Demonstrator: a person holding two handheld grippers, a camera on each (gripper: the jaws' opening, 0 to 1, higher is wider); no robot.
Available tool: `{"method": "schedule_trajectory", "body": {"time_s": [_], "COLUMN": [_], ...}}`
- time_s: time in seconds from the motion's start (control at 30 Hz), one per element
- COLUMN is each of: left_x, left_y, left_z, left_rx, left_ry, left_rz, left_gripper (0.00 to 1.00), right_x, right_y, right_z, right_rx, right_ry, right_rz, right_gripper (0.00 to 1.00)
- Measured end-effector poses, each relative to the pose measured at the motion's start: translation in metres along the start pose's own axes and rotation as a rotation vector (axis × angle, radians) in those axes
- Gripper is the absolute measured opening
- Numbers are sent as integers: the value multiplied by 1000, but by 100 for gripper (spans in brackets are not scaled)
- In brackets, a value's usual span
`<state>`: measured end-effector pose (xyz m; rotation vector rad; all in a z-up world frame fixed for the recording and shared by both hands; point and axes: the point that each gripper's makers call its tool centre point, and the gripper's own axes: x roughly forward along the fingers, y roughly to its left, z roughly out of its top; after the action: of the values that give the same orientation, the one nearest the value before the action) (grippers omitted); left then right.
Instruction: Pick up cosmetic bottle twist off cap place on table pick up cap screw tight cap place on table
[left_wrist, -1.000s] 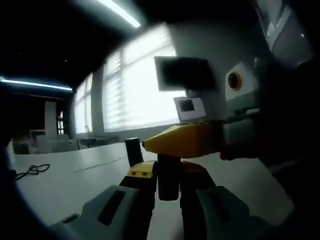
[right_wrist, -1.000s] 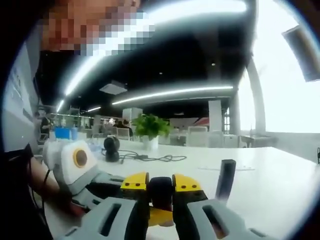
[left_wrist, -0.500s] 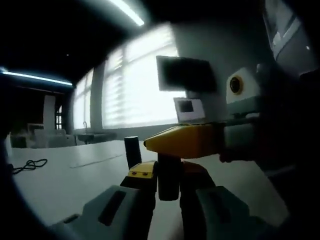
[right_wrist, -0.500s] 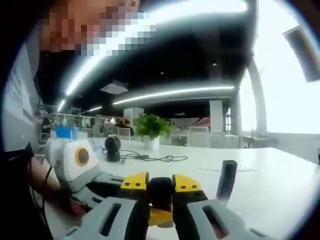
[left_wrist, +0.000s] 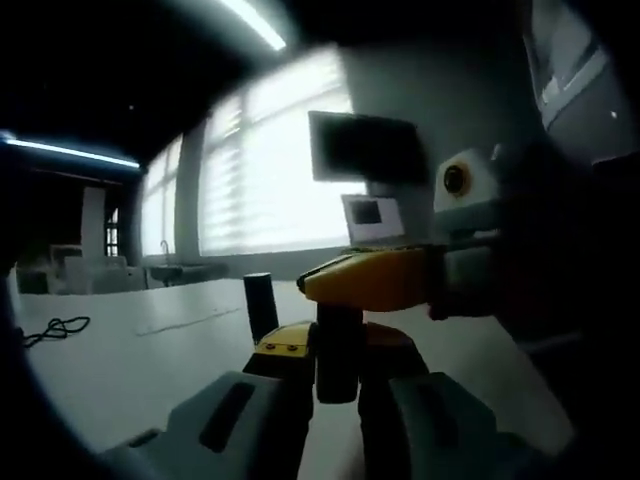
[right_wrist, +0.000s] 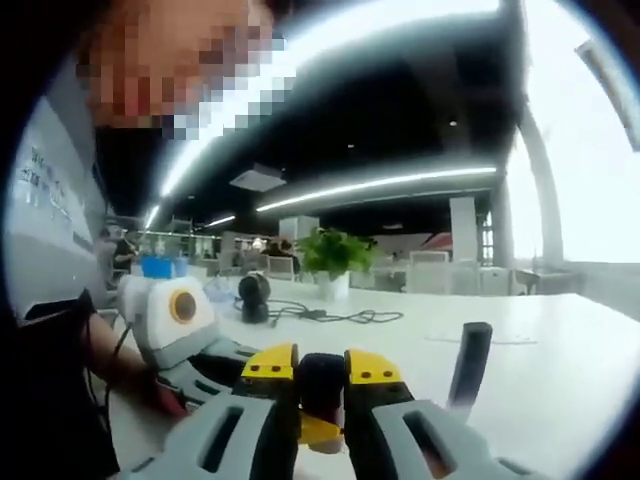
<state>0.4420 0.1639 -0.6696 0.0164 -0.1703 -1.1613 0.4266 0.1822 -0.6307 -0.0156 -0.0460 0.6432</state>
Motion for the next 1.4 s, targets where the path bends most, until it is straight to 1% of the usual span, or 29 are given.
{"method": "schedule_trajectory", "body": {"time_s": [0.2, 0.23, 0.27, 0.37, 0.5, 0.57, 0.6, 0.63, 0.67, 0.7, 0.73, 0.77, 0.8, 0.83, 0.9, 0.93, 0.97, 1.0, 1.03, 1.07, 1.13, 1.17, 1.27, 1.37, 1.4], "left_x": [0, -10, -13, -13, -14, -14, -14, -14, -14, -14, -14, -14, -13, -13, -13, -12, -13, -12, -12, -12, -12, -12, -13, -14, -15], "left_y": [-2, -11, -13, -14, -15, -14, -15, -13, -13, -10, -7, -6, -7, -8, -12, -14, -13, -16, -15, -15, -16, -16, -14, -15, -17], "left_z": [-1, 12, 15, 16, 18, 19, 20, 20, 21, 20, 19, 17, 16, 16, 17, 17, 17, 17, 17, 16, 15, 15, 15, 16, 16], "left_rx": [-1, 6, 6, -1, -8, -7, -11, -11, -15, -13, 2, 20, 25, 30, 39, 51, 67, 64, 68, 63, 54, 53, 88, 86, 63], "left_ry": [3, 5, 7, 8, 7, 3, -3, -5, -5, 1, 10, 17, 15, 16, 12, 14, 16, 14, 15, 20, 27, 28, 25, 22, 25], "left_rz": [-3, -5, -5, -13, -26, -23, -25, -18, -13, 5, 24, 37, 36, 32, 25, 25, 33, 30, 34, 35, 35, 36, 55, 58, 43], "left_gripper": [5, 5, 5, 5, 5, 5, 5, 5, 5, 5, 5, 5, 5, 5, 5, 5, 5, 5, 5, 5, 5, 5, 5, 4, 4], "right_x": [1, 1, 1, 1, 0, 1, 1, 2, 3, 4, 7, 8, 11, 13, 15, 16, 14, 14, 14, 13, 13, 12, 12, 12, 11], "right_y": [6, 6, 6, 8, 8, 9, 11, 7, 7, 5, 2, 1, 2, 4, 8, 7, -2, -1, -1, -1, 1, 3, 3, 3, 4], "right_z": [1, 0, 0, 1, 2, 3, 4, 5, 6, 5, 1, 0, -1, -4, -6, -7, -5, -4, -5, -6, -6, -7, -6, -5, -5], "right_rx": [-46, -50, -51, -73, -76, -72, -89, -40, -46, -40, -36, -58, -77, -82, -87, -85, -77, -75, -46, -54, -111, -107, -142, -144, -135], "right_ry": [-3, 2, 5, 12, 16, 16, 11, 13, -4, -5, 13, 8, 3, 11, 8, 11, 5, 6, 5, 5, 3, 2, 11, 10, 14], "right_rz": [68, 82, 89, 125, 170, 177, 180, 139, 123, 97, 42, 9, -16, -22, -35, -51, -105, -94, -97, -98, -103, -104, -99, -64, -45], "right_gripper": [9, 9, 9, 8, 8, 8, 9, 10, 10, 11, 11, 11, 11, 13, 20, 18, 13, 13, 13, 12, 12, 12, 11, 11, 11]}}
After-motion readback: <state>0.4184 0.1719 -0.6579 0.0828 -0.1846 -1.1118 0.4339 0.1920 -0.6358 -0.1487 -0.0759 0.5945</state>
